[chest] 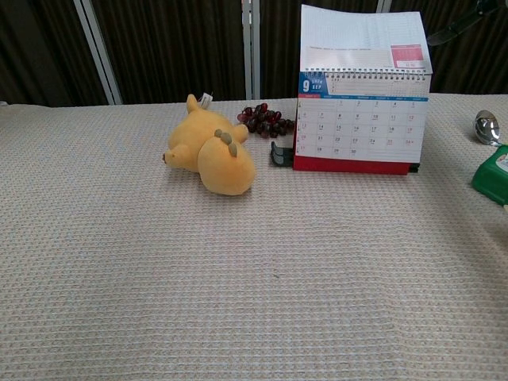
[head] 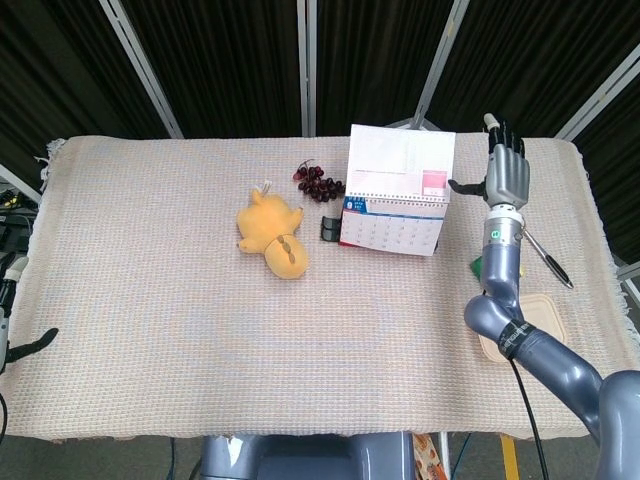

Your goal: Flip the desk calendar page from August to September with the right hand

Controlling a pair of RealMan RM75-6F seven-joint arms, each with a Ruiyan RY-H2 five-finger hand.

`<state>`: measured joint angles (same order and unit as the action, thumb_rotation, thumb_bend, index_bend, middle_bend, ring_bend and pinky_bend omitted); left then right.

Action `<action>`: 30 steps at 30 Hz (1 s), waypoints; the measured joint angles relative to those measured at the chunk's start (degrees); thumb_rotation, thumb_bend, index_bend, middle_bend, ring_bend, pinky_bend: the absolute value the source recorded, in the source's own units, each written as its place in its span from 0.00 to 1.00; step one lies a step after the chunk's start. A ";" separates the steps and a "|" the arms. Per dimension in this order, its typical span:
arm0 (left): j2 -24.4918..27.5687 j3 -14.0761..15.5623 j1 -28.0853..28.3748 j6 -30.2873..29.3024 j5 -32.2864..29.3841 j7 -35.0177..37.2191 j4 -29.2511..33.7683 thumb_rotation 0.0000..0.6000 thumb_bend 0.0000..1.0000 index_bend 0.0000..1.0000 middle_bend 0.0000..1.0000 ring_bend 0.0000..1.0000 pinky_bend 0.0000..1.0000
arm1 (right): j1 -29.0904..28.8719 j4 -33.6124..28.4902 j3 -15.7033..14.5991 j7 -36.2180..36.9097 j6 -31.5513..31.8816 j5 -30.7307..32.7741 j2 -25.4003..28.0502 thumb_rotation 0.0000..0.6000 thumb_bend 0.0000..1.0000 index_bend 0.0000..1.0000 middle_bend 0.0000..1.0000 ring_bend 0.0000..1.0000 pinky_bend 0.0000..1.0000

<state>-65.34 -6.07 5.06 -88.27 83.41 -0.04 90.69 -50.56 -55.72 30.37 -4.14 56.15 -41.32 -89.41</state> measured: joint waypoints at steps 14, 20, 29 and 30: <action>0.08 1.19 0.12 0.45 1.80 0.19 0.09 1.00 0.02 0.00 0.00 0.00 0.00 | 11.75 -19.43 -8.93 3.97 6.11 -15.27 12.74 1.00 0.31 0.17 0.13 0.00 0.13; 0.31 1.83 0.02 -0.39 3.64 -0.04 1.10 1.00 0.02 0.00 0.00 0.00 0.00 | 14.08 -24.39 -12.01 4.03 5.41 -18.84 14.89 1.00 0.33 0.18 0.14 0.00 0.13; 0.62 2.02 -0.18 -0.81 3.95 0.41 1.36 1.00 0.02 0.00 0.00 0.00 0.00 | 12.13 -25.49 -12.73 -1.29 4.62 -18.29 10.66 1.00 0.35 0.22 0.15 0.00 0.13; 0.67 2.03 -0.22 -0.84 3.94 0.56 1.36 1.00 0.02 0.00 0.00 0.00 0.00 | 11.74 -25.07 -12.61 -1.88 4.32 -17.54 9.91 1.00 0.35 0.22 0.15 0.00 0.13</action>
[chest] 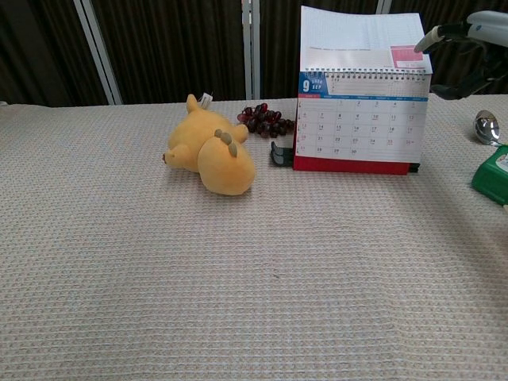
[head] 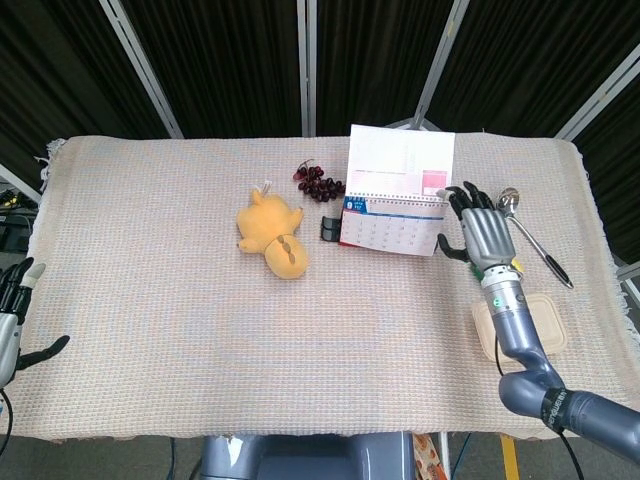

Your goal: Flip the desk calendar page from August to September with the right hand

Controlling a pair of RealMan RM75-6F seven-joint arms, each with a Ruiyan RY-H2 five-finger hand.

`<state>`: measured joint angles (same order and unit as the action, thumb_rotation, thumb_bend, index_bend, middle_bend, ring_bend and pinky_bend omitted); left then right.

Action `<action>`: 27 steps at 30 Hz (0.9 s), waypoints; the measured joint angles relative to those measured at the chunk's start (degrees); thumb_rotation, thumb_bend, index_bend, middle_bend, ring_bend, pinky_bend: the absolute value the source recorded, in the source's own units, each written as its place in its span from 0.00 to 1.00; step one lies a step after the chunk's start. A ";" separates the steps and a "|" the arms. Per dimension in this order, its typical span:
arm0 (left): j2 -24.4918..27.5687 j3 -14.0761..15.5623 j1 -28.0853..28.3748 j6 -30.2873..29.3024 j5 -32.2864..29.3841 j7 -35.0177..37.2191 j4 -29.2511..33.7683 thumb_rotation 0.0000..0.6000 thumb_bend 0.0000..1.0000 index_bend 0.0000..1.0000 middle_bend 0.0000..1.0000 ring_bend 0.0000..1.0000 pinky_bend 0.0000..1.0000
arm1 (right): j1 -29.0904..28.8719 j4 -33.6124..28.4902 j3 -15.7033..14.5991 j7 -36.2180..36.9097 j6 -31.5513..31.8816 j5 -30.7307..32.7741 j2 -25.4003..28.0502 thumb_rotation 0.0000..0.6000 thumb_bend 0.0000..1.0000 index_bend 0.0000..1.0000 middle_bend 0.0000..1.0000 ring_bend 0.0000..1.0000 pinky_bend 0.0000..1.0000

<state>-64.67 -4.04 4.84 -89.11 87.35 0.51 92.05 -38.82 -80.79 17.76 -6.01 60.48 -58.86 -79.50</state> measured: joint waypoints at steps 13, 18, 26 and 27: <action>0.07 0.04 -0.16 0.08 -0.34 0.52 -0.44 1.00 0.02 0.00 0.00 0.00 0.00 | -4.62 10.75 1.39 -6.46 -4.37 7.22 -7.73 1.00 0.36 0.29 0.12 0.00 0.12; -0.10 0.11 -0.01 0.50 -0.46 0.17 -0.48 1.00 0.02 0.00 0.00 0.00 0.00 | -4.83 11.40 1.56 -6.16 -4.31 6.85 -8.38 1.00 0.35 0.20 0.08 0.00 0.09; -0.30 -0.06 0.03 0.54 -0.76 0.48 -0.98 1.00 0.02 0.00 0.00 0.00 0.00 | -3.72 8.71 3.75 1.49 1.72 -0.40 -6.46 1.00 0.29 0.04 0.00 0.00 0.00; -0.31 -0.03 0.04 0.57 -0.74 0.50 -1.04 1.00 0.02 0.00 0.00 0.00 0.00 | -3.35 7.95 3.82 2.19 2.74 -1.48 -5.88 1.00 0.29 0.04 0.00 0.00 0.00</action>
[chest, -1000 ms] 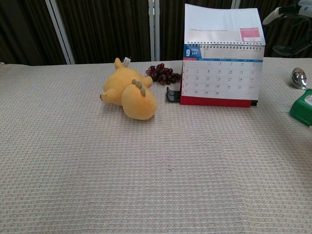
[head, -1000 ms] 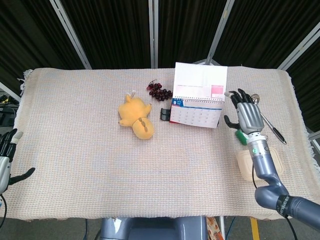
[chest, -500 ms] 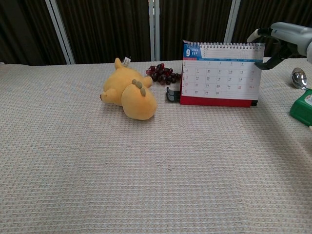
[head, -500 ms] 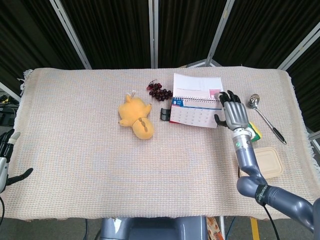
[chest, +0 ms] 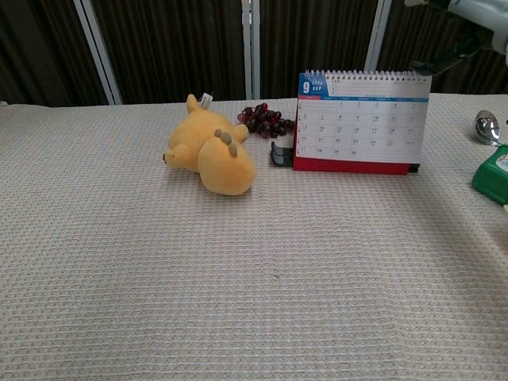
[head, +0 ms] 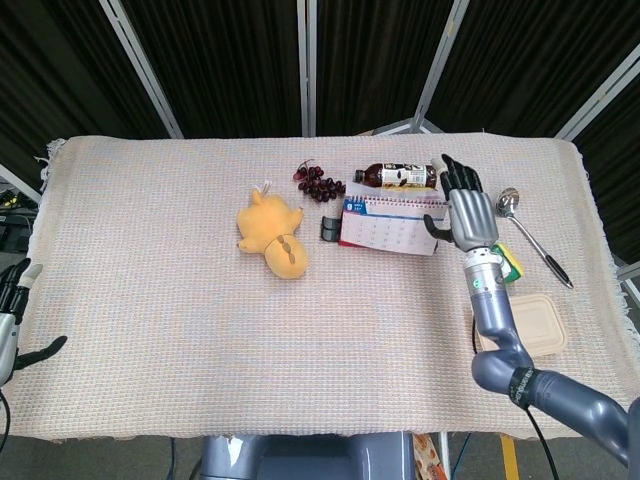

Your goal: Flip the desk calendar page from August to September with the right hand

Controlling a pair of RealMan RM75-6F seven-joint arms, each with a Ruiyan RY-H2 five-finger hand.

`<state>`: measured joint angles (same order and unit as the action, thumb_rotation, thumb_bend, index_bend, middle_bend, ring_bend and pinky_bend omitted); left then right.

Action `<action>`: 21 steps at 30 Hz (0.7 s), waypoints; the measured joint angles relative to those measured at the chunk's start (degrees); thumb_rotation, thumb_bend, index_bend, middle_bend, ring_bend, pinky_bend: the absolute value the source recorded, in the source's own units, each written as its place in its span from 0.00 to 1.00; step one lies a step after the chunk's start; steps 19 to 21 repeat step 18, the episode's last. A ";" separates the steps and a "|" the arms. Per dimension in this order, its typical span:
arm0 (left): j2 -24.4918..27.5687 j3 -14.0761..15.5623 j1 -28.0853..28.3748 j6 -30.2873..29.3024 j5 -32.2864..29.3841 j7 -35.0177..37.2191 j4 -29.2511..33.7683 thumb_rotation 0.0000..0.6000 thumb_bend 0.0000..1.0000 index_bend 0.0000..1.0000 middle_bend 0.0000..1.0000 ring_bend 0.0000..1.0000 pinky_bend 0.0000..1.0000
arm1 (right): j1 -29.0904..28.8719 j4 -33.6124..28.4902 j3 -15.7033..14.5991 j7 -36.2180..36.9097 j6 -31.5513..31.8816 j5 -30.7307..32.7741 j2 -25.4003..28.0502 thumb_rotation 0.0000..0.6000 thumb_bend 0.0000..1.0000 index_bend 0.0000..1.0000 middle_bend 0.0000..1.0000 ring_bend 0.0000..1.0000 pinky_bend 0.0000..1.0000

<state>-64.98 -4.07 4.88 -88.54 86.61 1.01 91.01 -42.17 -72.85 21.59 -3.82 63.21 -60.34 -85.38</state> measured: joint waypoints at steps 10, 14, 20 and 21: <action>-0.19 0.69 0.02 0.82 0.13 0.03 -0.69 1.00 0.02 0.00 0.00 0.00 0.00 | 11.58 -13.46 -8.93 1.54 11.05 -13.31 10.55 1.00 0.20 0.00 0.00 0.00 0.00; -0.32 1.08 -0.14 0.79 0.47 -0.40 -0.88 1.00 0.02 0.00 0.00 0.00 0.00 | 18.11 -15.95 -15.47 1.48 16.03 -18.97 13.49 1.00 0.17 0.00 0.00 0.00 0.00; -0.31 1.36 -0.45 0.29 0.90 -0.43 -0.88 1.00 0.02 0.00 0.00 0.00 0.00 | 23.90 -16.14 -20.50 1.13 21.29 -23.51 14.78 1.00 0.16 0.00 0.00 0.00 0.00; -0.31 1.36 -0.45 0.29 0.90 -0.43 -0.88 1.00 0.02 0.00 0.00 0.00 0.00 | 23.90 -16.14 -20.50 1.13 21.29 -23.51 14.78 1.00 0.16 0.00 0.00 0.00 0.00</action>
